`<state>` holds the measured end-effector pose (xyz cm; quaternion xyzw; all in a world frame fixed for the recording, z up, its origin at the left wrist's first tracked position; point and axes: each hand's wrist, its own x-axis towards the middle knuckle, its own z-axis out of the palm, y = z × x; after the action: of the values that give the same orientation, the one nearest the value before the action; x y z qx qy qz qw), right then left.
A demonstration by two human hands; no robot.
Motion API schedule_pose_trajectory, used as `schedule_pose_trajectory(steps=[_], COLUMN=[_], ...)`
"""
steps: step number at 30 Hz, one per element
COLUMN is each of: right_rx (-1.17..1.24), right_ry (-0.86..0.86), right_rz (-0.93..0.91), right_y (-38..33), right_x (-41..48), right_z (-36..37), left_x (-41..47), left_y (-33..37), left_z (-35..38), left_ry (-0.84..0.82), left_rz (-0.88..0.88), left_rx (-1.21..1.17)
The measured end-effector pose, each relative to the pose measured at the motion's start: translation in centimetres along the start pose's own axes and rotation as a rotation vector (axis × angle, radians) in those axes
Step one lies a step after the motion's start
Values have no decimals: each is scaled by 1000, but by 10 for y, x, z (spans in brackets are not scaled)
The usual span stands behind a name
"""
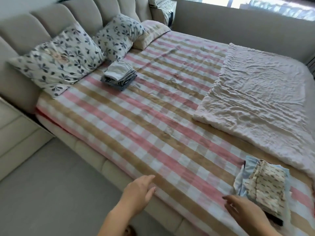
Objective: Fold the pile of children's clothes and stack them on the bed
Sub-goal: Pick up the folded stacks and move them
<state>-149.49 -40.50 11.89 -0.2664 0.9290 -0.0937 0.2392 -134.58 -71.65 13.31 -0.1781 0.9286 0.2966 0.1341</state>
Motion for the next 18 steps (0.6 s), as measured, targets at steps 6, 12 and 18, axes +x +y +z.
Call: schedule_pose_trajectory(steps=[6, 12, 18], right_rx=[60, -35, -127], right_ry=[-70, -201, -228], right_rz=[65, -78, -355], right_y=[-133, -261, -391], right_x=[32, 99, 181], right_z=[36, 49, 49], left_x=[-72, -118, -103], left_y=[-144, -248, -300], left_z=[-27, -41, -74], left_ry=[-64, -104, -25], left_rz=[-236, -455, -565], left_rx=[-165, -246, -305])
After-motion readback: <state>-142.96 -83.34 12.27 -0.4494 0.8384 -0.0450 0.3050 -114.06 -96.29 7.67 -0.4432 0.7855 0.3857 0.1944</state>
